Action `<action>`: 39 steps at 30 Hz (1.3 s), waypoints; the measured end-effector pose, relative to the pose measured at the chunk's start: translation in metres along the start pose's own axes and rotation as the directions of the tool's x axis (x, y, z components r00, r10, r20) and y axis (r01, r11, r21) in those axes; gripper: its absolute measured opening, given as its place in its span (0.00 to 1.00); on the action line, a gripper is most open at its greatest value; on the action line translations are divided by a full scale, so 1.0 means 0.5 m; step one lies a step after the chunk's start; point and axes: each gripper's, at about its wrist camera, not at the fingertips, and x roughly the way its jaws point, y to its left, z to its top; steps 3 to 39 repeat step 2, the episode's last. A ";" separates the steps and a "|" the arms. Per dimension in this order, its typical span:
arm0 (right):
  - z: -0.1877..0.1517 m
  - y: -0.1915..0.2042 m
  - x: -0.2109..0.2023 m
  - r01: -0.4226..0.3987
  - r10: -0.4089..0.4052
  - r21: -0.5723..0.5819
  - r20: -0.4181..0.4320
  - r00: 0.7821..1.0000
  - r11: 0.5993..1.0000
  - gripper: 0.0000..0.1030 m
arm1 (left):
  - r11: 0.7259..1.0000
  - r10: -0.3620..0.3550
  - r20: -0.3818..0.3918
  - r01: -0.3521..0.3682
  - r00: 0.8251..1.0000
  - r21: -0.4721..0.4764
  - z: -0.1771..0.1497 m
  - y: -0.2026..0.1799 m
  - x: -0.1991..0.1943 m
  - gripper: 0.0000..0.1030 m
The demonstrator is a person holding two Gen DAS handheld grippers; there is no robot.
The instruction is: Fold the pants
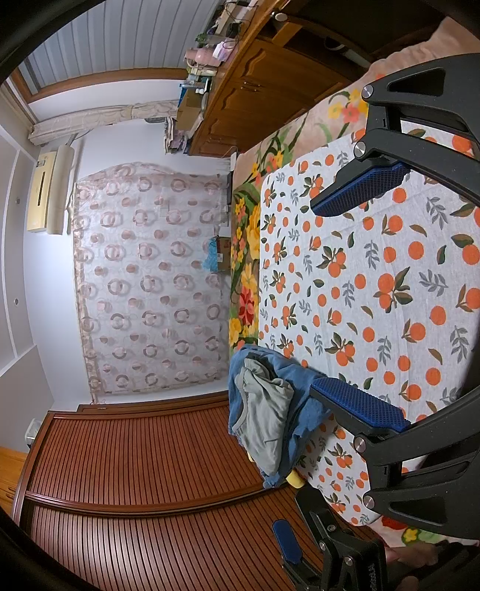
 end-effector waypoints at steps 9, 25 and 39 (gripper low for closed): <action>-0.001 0.001 0.000 0.000 0.000 0.000 -0.001 1.000 1.000 0.88 | 1.000 -0.001 0.001 0.001 1.000 -0.002 0.000 -0.001 0.001 1.00; -0.001 0.001 0.000 0.000 0.000 0.000 -0.001 1.000 1.000 0.88 | 1.000 -0.001 0.001 0.001 1.000 -0.002 0.000 -0.001 0.001 1.00; -0.001 0.001 0.000 0.000 0.000 0.000 -0.001 1.000 1.000 0.88 | 1.000 -0.001 0.001 0.001 1.000 -0.002 0.000 -0.001 0.001 1.00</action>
